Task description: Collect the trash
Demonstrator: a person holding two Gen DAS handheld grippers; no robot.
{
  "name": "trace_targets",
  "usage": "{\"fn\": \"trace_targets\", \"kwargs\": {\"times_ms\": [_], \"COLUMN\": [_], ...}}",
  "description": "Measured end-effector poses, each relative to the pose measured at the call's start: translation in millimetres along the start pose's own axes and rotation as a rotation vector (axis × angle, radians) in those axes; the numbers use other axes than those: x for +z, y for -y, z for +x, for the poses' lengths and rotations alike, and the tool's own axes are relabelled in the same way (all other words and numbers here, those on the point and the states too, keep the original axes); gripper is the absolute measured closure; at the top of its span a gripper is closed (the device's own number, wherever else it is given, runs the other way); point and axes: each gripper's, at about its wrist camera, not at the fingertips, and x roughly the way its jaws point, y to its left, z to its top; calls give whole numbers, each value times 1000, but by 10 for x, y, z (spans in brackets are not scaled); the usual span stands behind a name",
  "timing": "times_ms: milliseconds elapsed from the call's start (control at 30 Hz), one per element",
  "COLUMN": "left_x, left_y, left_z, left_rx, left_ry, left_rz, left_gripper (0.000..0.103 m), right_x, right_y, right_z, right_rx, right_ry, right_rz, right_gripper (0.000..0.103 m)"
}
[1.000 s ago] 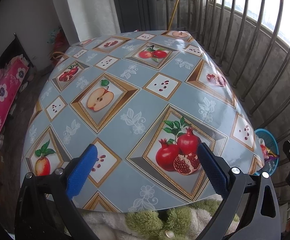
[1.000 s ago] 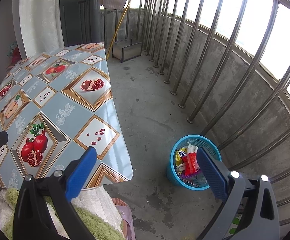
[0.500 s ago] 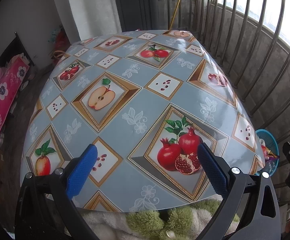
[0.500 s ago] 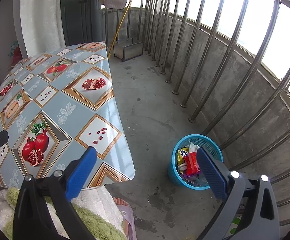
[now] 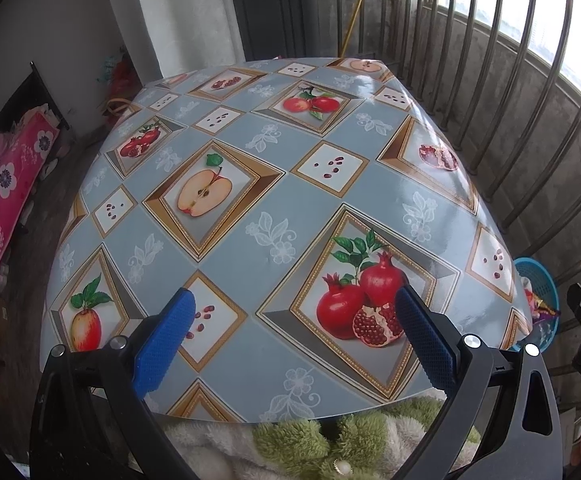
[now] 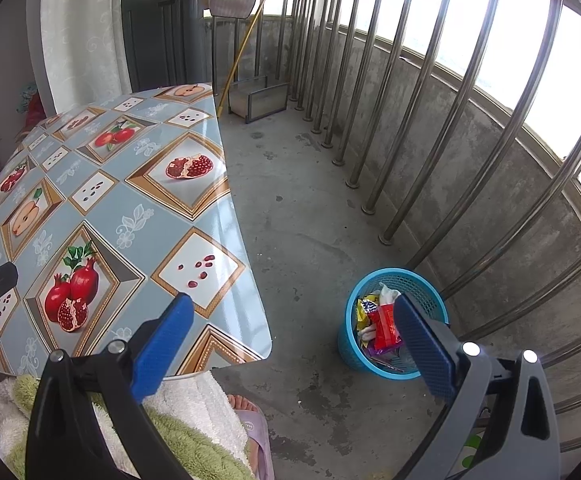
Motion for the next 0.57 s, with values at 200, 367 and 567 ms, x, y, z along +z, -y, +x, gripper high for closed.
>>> {"fn": "trace_targets", "kwargs": {"times_ms": [200, 367, 567], "left_x": [0, -9, -18], "left_y": [-3, -9, -8], "left_z": [-3, 7, 8], "left_rx": [-1, -2, -2], "left_ry": [0, -7, -15], "left_rz": [0, 0, -3], "left_gripper": [7, 7, 7], "right_x": [-1, -1, -5], "right_y": [3, 1, -8], "right_z": [2, 0, 4], "right_rx": [0, -1, -1], "right_ry": [-1, 0, 1], "right_rz": [-2, -2, -2], "right_gripper": [5, 5, 5]}}
